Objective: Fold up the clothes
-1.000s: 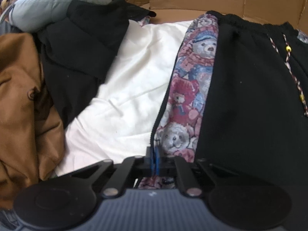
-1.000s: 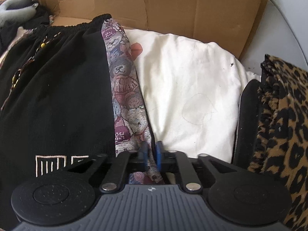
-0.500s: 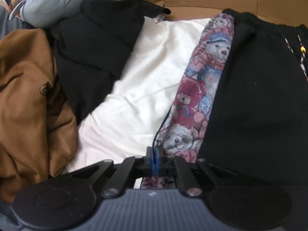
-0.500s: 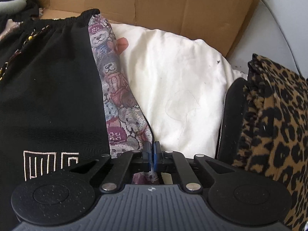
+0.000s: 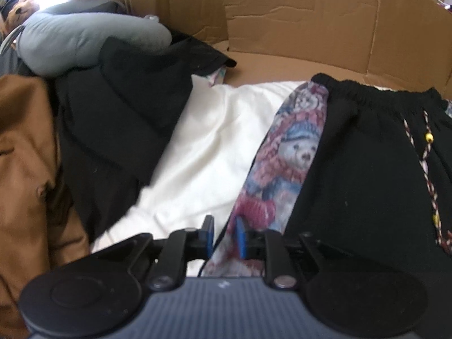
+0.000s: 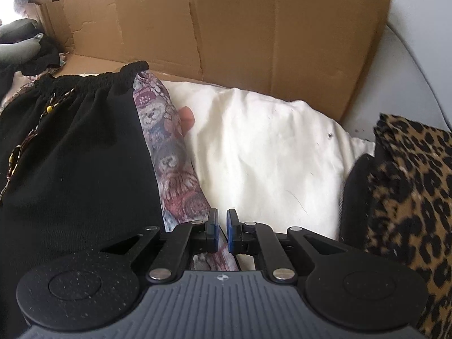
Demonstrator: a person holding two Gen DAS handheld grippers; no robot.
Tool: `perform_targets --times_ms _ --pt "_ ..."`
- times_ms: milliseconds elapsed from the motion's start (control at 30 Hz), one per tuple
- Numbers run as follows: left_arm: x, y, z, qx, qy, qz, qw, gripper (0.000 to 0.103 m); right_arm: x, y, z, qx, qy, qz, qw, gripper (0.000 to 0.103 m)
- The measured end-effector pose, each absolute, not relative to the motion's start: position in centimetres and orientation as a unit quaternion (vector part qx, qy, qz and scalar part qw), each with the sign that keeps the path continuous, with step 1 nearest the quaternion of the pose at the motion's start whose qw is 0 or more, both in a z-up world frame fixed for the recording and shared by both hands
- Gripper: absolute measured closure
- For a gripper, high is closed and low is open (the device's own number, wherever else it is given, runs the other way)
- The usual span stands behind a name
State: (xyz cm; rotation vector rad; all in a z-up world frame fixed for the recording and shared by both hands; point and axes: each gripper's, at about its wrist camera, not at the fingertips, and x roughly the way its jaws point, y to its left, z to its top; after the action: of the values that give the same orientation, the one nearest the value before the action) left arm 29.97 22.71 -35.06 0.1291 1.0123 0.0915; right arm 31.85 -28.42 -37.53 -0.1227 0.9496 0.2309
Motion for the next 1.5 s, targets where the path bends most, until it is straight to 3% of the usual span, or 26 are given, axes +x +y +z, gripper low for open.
perform_targets --times_ms 300,433,533,1033,1100,1267,1500 --pt "33.2 22.2 -36.0 0.050 0.483 0.033 0.874 0.083 34.9 -26.1 -38.0 -0.050 0.451 0.124 0.883 0.097" --pt "33.8 22.0 -36.4 0.056 0.481 0.029 0.874 0.073 35.6 -25.3 -38.1 -0.045 0.449 0.130 0.883 0.081" --pt "34.0 22.1 -36.6 0.055 0.480 0.028 0.875 0.068 35.7 -25.0 -38.0 -0.045 0.446 0.141 0.883 0.080" --pt "34.7 22.4 -37.0 0.038 0.484 0.004 0.874 0.064 37.4 -23.7 -39.8 -0.059 0.469 0.153 0.868 0.080" --pt "34.8 22.1 -37.0 0.040 0.484 -0.001 0.874 0.068 37.2 -23.5 -39.8 -0.071 0.466 0.156 0.868 0.081" --pt "34.8 20.9 -37.0 0.073 0.485 -0.015 0.872 0.097 36.7 -22.7 -39.6 -0.115 0.456 0.157 0.868 0.098" --pt "34.1 21.2 -36.2 0.089 0.465 0.010 0.881 0.098 36.1 -22.9 -38.6 -0.148 0.428 0.136 0.881 0.103"
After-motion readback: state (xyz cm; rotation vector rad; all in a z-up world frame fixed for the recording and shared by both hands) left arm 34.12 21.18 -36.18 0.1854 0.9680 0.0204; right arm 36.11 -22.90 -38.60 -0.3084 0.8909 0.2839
